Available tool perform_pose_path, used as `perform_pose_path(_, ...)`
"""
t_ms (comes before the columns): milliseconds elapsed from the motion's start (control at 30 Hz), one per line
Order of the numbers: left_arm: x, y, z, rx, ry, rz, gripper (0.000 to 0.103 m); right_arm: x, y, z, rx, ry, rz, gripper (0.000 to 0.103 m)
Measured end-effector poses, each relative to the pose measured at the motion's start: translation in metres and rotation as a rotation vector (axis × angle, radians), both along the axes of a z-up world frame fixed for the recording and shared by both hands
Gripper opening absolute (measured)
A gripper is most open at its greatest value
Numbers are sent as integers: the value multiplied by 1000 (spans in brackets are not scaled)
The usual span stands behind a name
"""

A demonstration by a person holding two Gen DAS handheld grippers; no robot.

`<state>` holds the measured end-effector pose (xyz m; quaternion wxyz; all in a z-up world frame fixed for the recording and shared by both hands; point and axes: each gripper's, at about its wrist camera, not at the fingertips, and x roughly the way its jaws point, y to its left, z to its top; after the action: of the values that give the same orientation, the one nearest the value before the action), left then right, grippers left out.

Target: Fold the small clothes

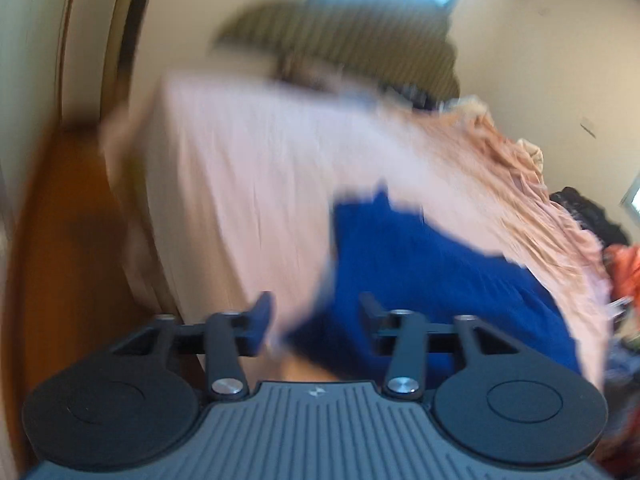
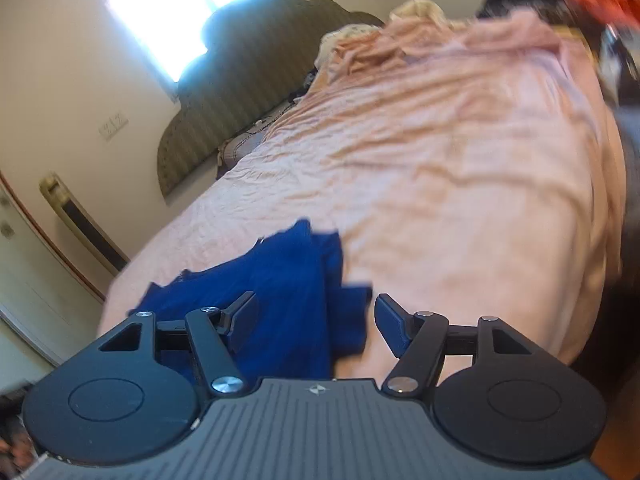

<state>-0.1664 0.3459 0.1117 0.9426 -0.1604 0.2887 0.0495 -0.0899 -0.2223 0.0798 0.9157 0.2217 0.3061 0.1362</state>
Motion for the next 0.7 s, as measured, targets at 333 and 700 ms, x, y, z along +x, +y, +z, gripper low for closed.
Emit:
perform_pose_path(333, 197, -77, -7, 337, 56, -171, 79, 159, 90, -9, -231, -1, 221, 65)
perform_pose_path(700, 273, -100, -57, 395, 197, -283, 4, 210, 120, -44, -257, 77, 310, 9)
